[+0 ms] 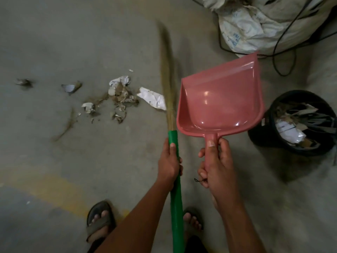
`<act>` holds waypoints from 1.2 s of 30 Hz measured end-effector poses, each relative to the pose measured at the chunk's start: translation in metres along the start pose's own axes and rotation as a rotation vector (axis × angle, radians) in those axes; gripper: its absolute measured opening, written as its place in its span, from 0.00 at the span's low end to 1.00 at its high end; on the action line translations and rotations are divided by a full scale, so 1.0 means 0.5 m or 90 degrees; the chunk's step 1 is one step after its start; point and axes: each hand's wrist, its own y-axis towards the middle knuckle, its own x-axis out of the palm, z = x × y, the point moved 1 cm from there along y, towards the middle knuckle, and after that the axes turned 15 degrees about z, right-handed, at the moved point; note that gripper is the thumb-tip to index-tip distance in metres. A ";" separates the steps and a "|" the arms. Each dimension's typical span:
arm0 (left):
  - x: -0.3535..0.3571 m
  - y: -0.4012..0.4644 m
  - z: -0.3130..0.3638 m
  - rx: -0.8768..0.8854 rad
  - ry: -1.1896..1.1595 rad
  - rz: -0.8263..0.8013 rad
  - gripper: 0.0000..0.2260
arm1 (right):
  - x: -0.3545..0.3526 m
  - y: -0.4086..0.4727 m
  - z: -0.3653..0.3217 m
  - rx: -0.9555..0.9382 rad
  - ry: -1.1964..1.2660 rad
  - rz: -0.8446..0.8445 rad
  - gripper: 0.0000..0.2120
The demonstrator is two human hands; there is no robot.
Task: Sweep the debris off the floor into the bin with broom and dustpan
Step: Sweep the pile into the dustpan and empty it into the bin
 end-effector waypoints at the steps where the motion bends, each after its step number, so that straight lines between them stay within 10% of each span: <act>1: -0.003 0.001 -0.011 -0.012 0.020 -0.025 0.19 | 0.007 -0.008 0.004 -0.001 -0.003 -0.001 0.07; 21: -0.380 0.068 -0.078 -0.048 0.003 0.197 0.21 | 0.167 -0.209 0.080 0.002 -0.077 -0.081 0.13; 36: -0.400 0.022 -0.170 -0.017 0.239 0.043 0.24 | 0.230 -0.267 0.112 -0.022 -0.090 -0.066 0.11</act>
